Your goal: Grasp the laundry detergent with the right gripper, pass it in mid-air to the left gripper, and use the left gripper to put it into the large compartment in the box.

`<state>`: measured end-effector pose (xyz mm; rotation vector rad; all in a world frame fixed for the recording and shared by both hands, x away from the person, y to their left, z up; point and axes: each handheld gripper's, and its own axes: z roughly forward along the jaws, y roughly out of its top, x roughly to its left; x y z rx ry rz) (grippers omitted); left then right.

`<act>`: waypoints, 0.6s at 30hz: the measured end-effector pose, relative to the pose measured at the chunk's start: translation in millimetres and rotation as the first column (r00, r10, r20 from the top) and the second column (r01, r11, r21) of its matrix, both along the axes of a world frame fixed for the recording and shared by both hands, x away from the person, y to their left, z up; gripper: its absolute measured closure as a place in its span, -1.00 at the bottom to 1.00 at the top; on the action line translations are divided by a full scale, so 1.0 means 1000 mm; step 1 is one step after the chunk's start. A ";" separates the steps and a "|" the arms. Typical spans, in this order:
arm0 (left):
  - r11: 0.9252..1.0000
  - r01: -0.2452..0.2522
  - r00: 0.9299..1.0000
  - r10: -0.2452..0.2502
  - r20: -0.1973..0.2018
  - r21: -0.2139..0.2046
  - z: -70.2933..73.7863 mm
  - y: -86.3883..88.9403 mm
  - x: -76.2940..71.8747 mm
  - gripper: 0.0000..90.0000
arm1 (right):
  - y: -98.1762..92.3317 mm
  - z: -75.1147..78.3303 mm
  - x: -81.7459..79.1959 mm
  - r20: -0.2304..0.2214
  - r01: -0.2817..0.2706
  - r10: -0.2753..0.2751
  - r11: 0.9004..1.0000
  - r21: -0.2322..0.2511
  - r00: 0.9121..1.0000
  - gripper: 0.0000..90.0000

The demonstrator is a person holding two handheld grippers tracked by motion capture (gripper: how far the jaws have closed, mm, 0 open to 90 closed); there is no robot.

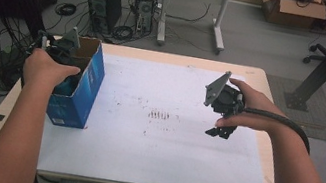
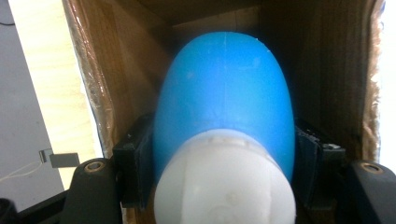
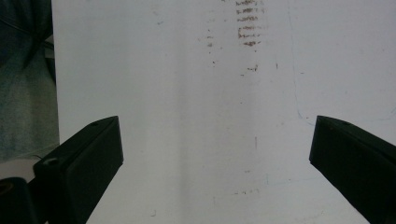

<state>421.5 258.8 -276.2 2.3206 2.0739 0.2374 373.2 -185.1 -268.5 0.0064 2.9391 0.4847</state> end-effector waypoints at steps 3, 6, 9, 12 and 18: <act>1.000 -0.003 1.000 0.003 0.003 0.003 0.001 0.000 0.000 -0.25 | 0.000 0.000 -0.001 -0.001 -0.002 0.002 1.000 -0.003 1.000 -0.94; 1.000 -0.002 1.000 0.002 0.001 0.005 0.001 -0.001 0.000 -0.28 | -0.002 0.000 -0.001 -0.001 0.002 -0.002 1.000 -0.001 1.000 -0.94; 1.000 -0.004 1.000 0.004 0.000 0.014 0.003 -0.002 0.000 -0.31 | -0.003 0.000 -0.001 0.000 0.003 -0.003 1.000 -0.002 1.000 -0.94; 1.000 -0.008 1.000 0.008 -0.003 0.021 0.005 -0.002 -0.001 -0.35 | -0.003 0.000 -0.001 0.003 0.003 -0.003 1.000 0.000 1.000 -0.94; 1.000 -0.005 1.000 0.005 -0.003 0.016 0.009 -0.002 -0.003 -0.37 | -0.003 0.001 -0.001 0.004 -0.002 0.002 1.000 0.000 1.000 -0.94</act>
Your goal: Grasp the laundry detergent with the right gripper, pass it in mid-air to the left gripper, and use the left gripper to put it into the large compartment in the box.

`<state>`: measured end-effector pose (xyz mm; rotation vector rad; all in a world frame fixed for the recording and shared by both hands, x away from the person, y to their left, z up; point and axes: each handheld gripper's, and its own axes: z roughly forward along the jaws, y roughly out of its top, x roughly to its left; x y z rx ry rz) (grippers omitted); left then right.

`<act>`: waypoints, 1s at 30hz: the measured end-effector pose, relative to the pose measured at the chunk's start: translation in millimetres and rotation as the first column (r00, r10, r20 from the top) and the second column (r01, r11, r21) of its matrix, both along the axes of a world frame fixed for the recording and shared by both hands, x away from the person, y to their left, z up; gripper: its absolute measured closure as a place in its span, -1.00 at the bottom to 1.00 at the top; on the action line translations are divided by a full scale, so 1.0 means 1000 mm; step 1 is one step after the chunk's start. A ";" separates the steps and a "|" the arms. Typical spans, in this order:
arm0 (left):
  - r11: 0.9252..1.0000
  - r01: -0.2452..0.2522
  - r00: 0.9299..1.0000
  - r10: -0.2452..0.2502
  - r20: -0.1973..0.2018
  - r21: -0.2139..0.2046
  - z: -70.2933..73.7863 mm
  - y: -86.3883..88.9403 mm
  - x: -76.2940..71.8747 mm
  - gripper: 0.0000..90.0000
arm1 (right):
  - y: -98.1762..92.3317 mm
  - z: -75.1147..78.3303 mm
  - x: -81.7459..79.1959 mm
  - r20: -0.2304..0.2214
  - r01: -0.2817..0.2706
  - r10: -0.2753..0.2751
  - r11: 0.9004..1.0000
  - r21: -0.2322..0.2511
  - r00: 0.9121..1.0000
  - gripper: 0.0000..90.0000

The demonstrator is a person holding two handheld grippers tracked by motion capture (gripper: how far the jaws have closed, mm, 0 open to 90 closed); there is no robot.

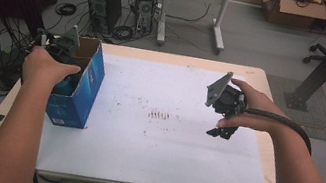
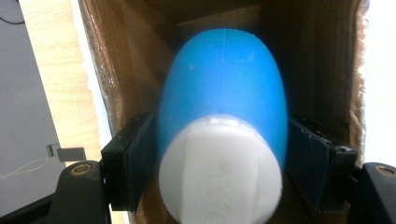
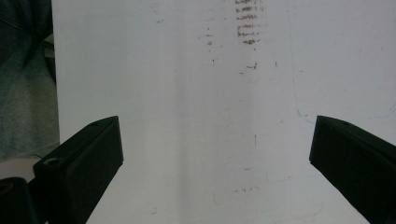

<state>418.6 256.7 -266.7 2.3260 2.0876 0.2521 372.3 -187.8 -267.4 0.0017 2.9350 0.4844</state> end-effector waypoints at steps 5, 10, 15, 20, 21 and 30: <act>1.000 0.004 1.000 -0.004 0.021 0.012 0.009 -0.002 -0.002 -0.38 | 0.001 0.001 0.000 0.003 -0.002 0.002 1.000 -0.002 1.000 -0.94; 0.999 -0.001 0.999 0.000 0.036 0.032 0.019 -0.002 -0.003 -0.38 | 0.002 0.002 -0.001 0.004 -0.003 0.003 1.000 0.000 1.000 -0.94; 1.000 0.007 0.999 -0.008 0.036 0.024 0.027 -0.001 -0.004 -0.49 | 0.002 0.004 -0.001 0.006 -0.001 0.001 1.000 -0.002 1.000 -0.94; 1.000 0.018 0.999 -0.019 0.050 0.025 0.032 -0.003 -0.005 -0.56 | 0.003 0.004 -0.002 0.006 0.000 0.000 1.000 -0.002 1.000 -0.94; 1.000 0.020 0.999 -0.021 0.050 0.022 0.033 -0.004 -0.005 -0.57 | 0.003 0.004 -0.001 0.008 -0.003 0.003 1.000 -0.004 1.000 -0.94; 0.997 0.064 0.997 -0.062 0.045 -0.038 0.046 -0.008 -0.007 -0.86 | 0.003 0.005 -0.002 0.006 0.003 -0.003 1.000 -0.008 1.000 -0.94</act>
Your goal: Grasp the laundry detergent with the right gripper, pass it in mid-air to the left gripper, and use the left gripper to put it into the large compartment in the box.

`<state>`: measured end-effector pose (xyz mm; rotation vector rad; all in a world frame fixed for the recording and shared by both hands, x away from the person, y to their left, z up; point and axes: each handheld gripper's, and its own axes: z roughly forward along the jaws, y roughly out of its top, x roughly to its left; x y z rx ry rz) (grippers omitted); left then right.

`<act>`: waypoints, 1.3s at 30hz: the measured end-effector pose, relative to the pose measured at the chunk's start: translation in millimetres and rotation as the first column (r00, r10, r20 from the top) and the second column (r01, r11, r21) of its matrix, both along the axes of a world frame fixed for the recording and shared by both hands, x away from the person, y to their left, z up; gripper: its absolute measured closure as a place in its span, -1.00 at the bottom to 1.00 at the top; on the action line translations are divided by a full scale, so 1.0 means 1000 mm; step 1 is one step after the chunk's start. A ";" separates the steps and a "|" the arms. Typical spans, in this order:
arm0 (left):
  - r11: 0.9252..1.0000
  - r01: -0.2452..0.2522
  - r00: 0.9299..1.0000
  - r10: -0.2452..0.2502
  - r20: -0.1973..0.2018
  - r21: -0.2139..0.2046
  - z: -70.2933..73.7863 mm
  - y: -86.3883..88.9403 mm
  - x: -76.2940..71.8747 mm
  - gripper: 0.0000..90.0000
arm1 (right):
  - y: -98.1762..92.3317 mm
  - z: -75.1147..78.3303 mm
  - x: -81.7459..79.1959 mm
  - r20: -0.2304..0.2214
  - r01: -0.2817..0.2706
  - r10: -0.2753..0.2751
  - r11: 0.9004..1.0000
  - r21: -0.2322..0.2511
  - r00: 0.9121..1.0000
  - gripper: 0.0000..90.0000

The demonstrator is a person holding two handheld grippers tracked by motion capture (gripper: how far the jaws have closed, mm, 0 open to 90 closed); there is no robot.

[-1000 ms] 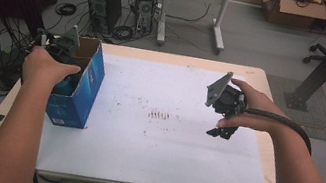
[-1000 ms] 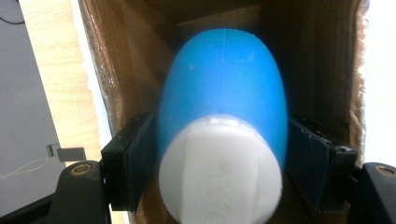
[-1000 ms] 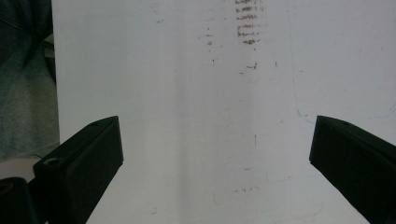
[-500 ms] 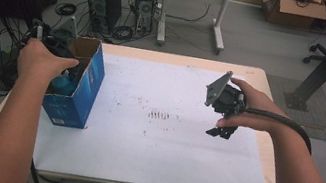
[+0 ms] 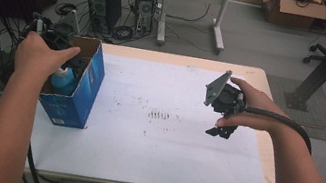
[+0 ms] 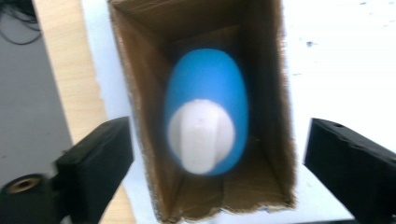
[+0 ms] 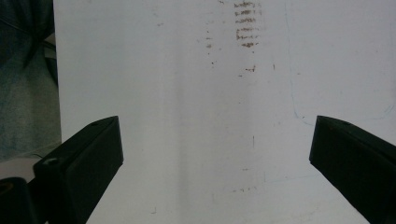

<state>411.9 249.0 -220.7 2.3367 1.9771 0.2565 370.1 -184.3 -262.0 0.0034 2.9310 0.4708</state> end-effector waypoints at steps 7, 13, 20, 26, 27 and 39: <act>0.998 0.052 0.999 -0.052 0.001 -0.030 0.010 -0.009 -0.001 -0.89 | -0.001 0.001 0.000 0.002 0.001 -0.001 1.000 -0.002 1.000 -0.94; 0.992 0.125 0.992 -0.124 0.026 -0.037 0.025 -0.021 -0.003 -0.89 | -0.002 0.002 -0.001 0.003 0.003 -0.003 1.000 -0.004 1.000 -0.94; 0.976 0.217 0.976 -0.216 0.033 -0.026 0.045 -0.037 -0.002 -0.90 | -0.005 0.003 -0.002 0.005 0.009 -0.009 1.000 -0.007 1.000 -0.94; 0.940 0.339 0.940 -0.338 0.042 -0.020 0.065 -0.056 -0.002 -0.90 | -0.007 0.004 -0.002 0.004 0.014 -0.014 1.000 -0.016 1.000 -0.94; 0.927 0.375 0.927 -0.374 0.042 -0.025 0.068 -0.062 -0.002 -0.90 | -0.007 0.004 -0.002 0.003 0.015 -0.015 1.000 -0.016 1.000 -0.94; 0.774 0.632 0.774 -0.633 -0.003 -0.039 0.081 -0.114 -0.003 -0.90 | -0.010 0.001 0.004 -0.008 0.029 -0.029 0.999 -0.028 1.000 -0.94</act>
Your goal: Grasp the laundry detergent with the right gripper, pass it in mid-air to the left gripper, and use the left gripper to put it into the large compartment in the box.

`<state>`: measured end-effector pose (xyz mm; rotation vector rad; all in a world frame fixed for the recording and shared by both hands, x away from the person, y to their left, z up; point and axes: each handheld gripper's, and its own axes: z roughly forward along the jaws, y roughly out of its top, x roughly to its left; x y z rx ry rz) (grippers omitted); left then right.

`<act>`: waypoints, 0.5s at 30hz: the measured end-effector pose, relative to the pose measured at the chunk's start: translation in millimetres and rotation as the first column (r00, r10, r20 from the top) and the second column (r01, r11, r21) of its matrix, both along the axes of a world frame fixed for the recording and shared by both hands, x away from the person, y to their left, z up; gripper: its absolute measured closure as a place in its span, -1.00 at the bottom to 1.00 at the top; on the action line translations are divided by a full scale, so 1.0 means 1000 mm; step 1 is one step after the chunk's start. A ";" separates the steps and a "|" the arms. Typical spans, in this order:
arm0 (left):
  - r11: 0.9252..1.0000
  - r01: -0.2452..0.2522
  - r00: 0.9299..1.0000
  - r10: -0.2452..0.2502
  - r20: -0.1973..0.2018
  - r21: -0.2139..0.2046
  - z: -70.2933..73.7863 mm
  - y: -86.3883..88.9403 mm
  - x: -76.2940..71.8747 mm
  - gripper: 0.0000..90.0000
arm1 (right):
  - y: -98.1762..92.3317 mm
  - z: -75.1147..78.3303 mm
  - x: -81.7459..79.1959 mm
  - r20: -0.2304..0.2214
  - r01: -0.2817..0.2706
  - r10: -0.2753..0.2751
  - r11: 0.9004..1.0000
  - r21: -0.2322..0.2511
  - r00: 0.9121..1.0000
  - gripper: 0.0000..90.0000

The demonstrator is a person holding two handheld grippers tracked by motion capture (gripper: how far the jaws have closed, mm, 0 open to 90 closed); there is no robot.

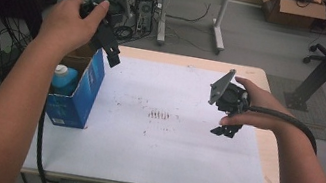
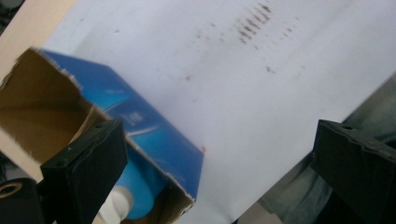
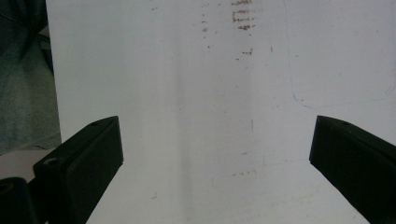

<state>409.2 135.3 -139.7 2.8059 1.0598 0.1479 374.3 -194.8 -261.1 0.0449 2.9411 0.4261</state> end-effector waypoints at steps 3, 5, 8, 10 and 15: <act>0.998 0.065 0.998 -0.065 -0.022 -0.016 0.000 -0.009 -0.001 -0.89 | -0.001 0.000 0.000 -0.001 0.002 -0.002 1.000 0.000 1.000 -0.94; 0.994 0.105 0.994 -0.105 -0.023 -0.021 0.001 -0.014 -0.003 -0.89 | -0.002 0.001 -0.001 0.001 0.004 -0.004 1.000 -0.002 1.000 -0.94; 0.988 0.153 0.988 -0.154 -0.027 -0.017 0.003 -0.021 -0.004 -0.90 | -0.003 0.003 -0.001 -0.001 0.003 -0.003 1.000 -0.003 1.000 -0.94; 0.983 0.184 0.982 -0.185 -0.038 -0.019 0.003 -0.025 -0.005 -0.90 | -0.004 0.004 0.000 -0.001 0.002 -0.002 1.000 -0.007 1.000 -0.94; 0.968 0.251 0.965 -0.252 -0.070 -0.028 0.001 -0.035 -0.008 -0.90 | -0.003 0.006 0.000 -0.006 -0.004 0.003 1.000 -0.008 1.000 -0.94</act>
